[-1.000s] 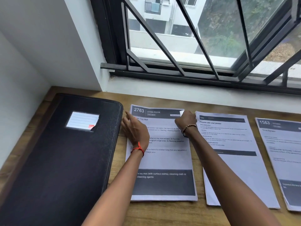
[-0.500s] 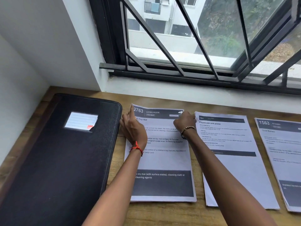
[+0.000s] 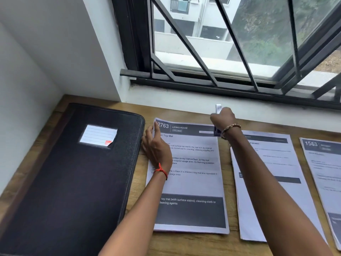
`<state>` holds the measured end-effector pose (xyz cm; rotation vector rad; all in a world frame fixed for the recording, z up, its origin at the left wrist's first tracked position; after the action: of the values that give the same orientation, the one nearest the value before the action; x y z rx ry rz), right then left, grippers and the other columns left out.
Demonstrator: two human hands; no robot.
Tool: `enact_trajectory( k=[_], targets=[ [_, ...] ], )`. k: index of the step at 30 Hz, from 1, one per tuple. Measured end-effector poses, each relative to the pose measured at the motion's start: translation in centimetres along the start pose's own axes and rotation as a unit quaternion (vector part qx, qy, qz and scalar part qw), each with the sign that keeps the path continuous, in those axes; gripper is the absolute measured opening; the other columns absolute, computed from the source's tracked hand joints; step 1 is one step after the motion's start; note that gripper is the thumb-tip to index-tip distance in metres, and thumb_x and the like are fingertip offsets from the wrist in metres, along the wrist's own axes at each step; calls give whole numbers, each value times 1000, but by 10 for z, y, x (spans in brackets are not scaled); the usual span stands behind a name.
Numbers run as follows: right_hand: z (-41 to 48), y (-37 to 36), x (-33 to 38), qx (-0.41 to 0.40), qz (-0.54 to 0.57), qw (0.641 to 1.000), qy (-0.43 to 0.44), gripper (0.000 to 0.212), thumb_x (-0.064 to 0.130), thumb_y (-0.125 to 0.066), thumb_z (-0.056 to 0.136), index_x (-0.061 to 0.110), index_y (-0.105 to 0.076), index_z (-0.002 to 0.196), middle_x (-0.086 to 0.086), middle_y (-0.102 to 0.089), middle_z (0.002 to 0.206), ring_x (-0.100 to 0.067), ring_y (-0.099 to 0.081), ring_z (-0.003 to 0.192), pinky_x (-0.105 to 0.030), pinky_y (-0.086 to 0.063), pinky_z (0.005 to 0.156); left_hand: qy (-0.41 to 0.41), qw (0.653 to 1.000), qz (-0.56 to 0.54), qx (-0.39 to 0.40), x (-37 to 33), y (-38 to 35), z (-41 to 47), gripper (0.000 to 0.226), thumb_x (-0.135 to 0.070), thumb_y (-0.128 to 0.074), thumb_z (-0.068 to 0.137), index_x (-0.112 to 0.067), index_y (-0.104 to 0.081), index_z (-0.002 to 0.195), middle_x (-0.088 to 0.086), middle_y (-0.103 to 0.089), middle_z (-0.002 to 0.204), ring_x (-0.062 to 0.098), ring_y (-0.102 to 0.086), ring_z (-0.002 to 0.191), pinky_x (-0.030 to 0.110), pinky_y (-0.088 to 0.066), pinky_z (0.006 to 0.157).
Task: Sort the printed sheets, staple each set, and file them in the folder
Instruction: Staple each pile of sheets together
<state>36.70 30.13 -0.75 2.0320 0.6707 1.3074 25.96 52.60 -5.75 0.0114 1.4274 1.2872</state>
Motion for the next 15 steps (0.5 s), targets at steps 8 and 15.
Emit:
enact_trajectory(
  k=[8,15],
  targets=[
    [-9,-66,57,177,177,965,76,10,2,-52,88,6,-58,81,-12,-61,80,-2,-53,38,-17,-44,45,7,1000,-4,5,1,0,0,55,13,-51,80,-13,-55,129,8,-59,122,31,-57,101,41,-45,84],
    [-17,-110,83,161,-33,961,224,18,4,-59,80,-4,-67,93,-15,-67,89,-17,-52,75,-24,-37,58,16,999,14,34,2,-4,-2,46,7,-51,85,-3,-50,131,14,-57,124,33,-55,108,41,-43,91]
  ],
)
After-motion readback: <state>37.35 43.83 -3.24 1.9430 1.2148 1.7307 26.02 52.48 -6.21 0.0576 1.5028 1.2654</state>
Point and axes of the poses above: each hand's wrist, its own z-axis towards the middle knuckle, its own y-axis out of the back of the hand, x = y × z, the point moved 9 cm from there along z, towards the middle knuckle
